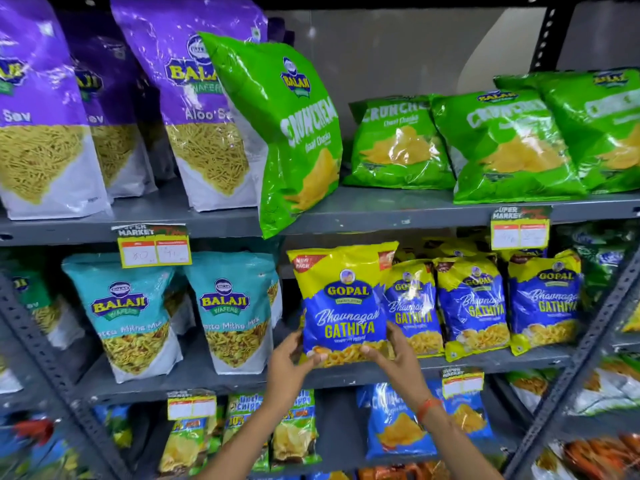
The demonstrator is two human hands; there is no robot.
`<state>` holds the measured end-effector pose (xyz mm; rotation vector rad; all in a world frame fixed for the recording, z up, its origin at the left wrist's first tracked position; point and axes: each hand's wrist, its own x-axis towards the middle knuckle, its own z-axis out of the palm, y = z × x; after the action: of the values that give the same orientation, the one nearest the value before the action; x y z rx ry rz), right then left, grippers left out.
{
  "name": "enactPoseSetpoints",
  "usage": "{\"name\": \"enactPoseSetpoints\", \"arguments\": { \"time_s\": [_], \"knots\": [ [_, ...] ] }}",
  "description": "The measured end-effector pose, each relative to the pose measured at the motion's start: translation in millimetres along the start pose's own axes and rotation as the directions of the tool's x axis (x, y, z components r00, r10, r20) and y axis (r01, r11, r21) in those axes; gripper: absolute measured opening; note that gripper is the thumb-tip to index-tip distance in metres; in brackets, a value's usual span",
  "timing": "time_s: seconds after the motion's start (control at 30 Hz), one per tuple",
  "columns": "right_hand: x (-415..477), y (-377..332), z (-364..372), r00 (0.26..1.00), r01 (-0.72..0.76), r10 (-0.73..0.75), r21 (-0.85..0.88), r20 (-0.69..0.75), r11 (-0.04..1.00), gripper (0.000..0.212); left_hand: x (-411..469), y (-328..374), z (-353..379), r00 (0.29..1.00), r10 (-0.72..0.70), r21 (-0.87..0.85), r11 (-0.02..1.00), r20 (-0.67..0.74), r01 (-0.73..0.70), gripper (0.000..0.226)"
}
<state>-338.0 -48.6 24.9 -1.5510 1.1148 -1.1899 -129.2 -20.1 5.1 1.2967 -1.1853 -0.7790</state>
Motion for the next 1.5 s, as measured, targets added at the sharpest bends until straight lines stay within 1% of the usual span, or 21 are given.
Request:
{"name": "enactPoseSetpoints", "arguments": {
  "time_s": [0.1,0.23,0.3,0.37,0.4,0.5,0.6,0.77,0.97,1.03,1.07,1.1,1.13,1.17,1.2,1.27,1.3,1.33,1.37,1.43,1.5],
  "knots": [
    [19,24,18,0.998,-0.049,0.052,-0.087,0.035,0.995,0.044,12,-26,-6,0.998,-0.067,0.043,0.997,-0.007,0.067,0.041],
    [56,73,37,0.988,-0.146,0.152,-0.181,0.018,0.973,0.054,41,-43,-6,0.993,-0.116,0.149,0.983,0.022,0.112,0.035],
    [75,100,45,0.979,-0.197,0.202,-0.217,-0.001,0.956,0.049,55,-59,-5,0.99,-0.137,0.206,0.97,0.028,0.129,0.031],
    [89,115,51,0.97,-0.242,0.244,-0.221,-0.02,0.945,0.049,66,-79,-3,0.989,-0.146,0.308,0.942,0.018,0.134,0.038],
    [99,132,52,0.97,-0.239,0.241,-0.203,-0.014,0.949,0.052,72,-88,-1,0.99,-0.142,0.343,0.93,0.014,0.129,0.039],
    [104,115,54,0.964,-0.266,0.262,-0.186,-0.043,0.946,0.057,80,-86,6,0.992,-0.13,0.364,0.924,0.004,0.12,0.036],
    [96,75,54,0.956,-0.292,0.286,-0.162,-0.059,0.943,0.05,88,-84,10,0.99,-0.137,0.347,0.93,0.03,0.118,0.038],
    [97,72,57,0.949,-0.316,0.311,-0.14,-0.058,0.938,0.054,89,-86,13,0.985,-0.171,0.318,0.934,0.008,0.16,0.039],
    [91,65,69,0.918,-0.386,0.375,-0.065,-0.129,0.92,0.065,82,-74,19,0.975,-0.219,0.281,0.935,-0.028,0.218,0.052],
    [87,62,72,0.931,-0.339,0.324,-0.076,-0.166,0.938,0.064,79,-68,20,0.976,-0.216,0.275,0.937,-0.032,0.217,0.055],
    [83,59,73,0.944,-0.288,0.258,-0.13,-0.207,0.949,0.061,76,-63,20,0.978,-0.206,0.267,0.941,-0.035,0.208,0.056],
    [79,56,73,0.953,-0.216,0.157,-0.217,-0.259,0.952,0.054,72,-54,20,0.984,-0.17,0.265,0.948,-0.048,0.176,0.056],
    [74,49,73,0.952,-0.128,0.029,-0.312,-0.304,0.941,0.046,67,-44,19,0.992,-0.097,0.289,0.95,-0.081,0.117,0.053],
    [70,41,73,0.938,-0.03,-0.104,-0.377,-0.33,0.926,0.037,62,-32,18,0.992,0.008,0.349,0.936,-0.123,0.036,0.051],
    [64,27,73,0.917,0.078,-0.224,-0.401,-0.331,0.913,0.03,57,-19,16,0.98,0.122,0.424,0.904,-0.154,-0.046,0.048],
    [57,-7,72,0.861,0.271,-0.402,-0.388,-0.311,0.881,0.022,47,11,10,0.929,0.333,0.516,0.831,-0.162,-0.208,0.041],
    [56,-25,71,0.832,0.339,-0.46,-0.371,-0.311,0.865,0.018,45,26,5,0.887,0.437,0.531,0.792,-0.147,-0.302,0.036],
    [55,-45,69,0.802,0.393,-0.504,-0.353,-0.32,0.849,0.015,42,46,0,0.829,0.543,0.535,0.744,-0.136,-0.4,0.033],
    [55,-66,66,0.765,0.446,-0.549,-0.337,-0.337,0.829,0.014,40,68,-5,0.755,0.643,0.535,0.687,-0.132,-0.492,0.031],
    [57,-110,60,0.678,0.551,-0.623,-0.292,-0.389,0.782,0.012,38,113,-15,0.575,0.805,0.535,0.552,-0.143,-0.64,0.03],
    [62,-154,53,0.611,0.623,-0.646,-0.225,-0.458,0.749,0.013,40,156,-23,0.418,0.889,0.555,0.447,-0.188,-0.702,0.032]
  ]
}}
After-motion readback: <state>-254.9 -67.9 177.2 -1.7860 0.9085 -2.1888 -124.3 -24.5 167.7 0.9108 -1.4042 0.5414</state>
